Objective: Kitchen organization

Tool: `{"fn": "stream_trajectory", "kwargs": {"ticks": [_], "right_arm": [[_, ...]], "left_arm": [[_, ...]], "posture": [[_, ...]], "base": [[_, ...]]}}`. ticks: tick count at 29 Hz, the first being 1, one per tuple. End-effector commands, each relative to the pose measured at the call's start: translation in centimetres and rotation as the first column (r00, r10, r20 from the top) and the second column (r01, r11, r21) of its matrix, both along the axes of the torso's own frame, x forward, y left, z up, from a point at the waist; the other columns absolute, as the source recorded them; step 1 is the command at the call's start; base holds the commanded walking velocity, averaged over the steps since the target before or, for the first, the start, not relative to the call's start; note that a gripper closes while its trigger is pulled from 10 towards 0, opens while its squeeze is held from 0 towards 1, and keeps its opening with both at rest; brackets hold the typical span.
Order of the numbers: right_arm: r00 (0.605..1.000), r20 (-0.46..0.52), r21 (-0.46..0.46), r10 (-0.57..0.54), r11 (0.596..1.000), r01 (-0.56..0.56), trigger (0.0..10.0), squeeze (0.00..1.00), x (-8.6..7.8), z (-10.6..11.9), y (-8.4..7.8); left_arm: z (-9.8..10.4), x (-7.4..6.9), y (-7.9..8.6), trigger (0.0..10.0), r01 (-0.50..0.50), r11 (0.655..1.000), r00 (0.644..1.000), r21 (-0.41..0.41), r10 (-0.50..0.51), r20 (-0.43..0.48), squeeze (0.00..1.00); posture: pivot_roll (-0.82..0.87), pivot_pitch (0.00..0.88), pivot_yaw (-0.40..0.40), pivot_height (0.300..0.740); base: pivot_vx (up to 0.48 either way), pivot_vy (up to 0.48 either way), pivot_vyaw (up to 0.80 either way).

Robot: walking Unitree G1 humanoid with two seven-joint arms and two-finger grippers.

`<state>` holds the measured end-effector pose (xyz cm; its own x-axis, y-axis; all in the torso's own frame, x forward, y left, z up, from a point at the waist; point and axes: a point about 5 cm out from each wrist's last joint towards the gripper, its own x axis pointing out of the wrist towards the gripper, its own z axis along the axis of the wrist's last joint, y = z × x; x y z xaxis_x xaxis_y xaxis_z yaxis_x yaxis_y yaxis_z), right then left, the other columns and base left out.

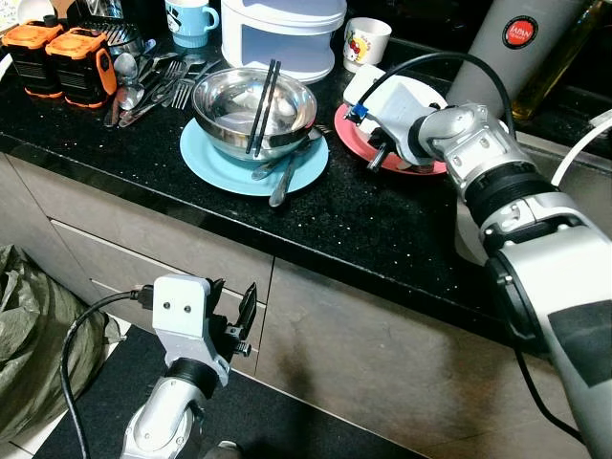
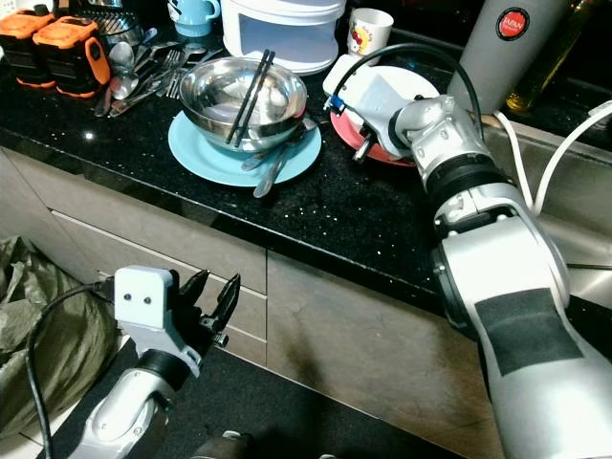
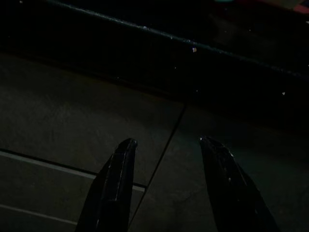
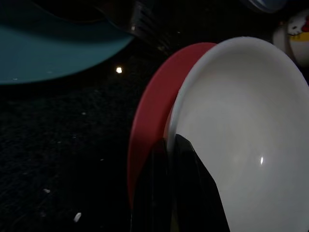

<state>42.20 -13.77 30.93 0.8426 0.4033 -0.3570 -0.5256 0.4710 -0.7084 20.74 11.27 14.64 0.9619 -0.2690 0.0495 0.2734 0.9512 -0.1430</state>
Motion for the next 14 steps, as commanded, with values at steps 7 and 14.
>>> {"fn": "stream_trajectory", "kwargs": {"ticks": [7, 14], "right_arm": [[0.992, 0.1, 0.194, 0.074, 0.977, -0.092, 0.0, 0.0, -0.2, 1.8, 1.3], [0.9, 0.417, 0.65, 0.125, 0.651, -0.392, 0.0, 0.0, -2.0, 8.7, 2.2]], "left_arm": [[-0.3, 0.0, 0.0, 10.0, -0.008, 1.0, 1.0, -0.008, 0.008, -0.017, 0.0], [-0.4, 0.1, 0.2, 10.0, -0.009, 1.0, 1.0, -0.005, 0.008, -0.016, 0.0]], "posture": [[0.14, 0.102, -0.115, 0.74], [0.14, 0.093, -0.103, 0.74]], "base": [[0.0, 0.0, 0.0], [0.0, 0.0, 0.0]]}}
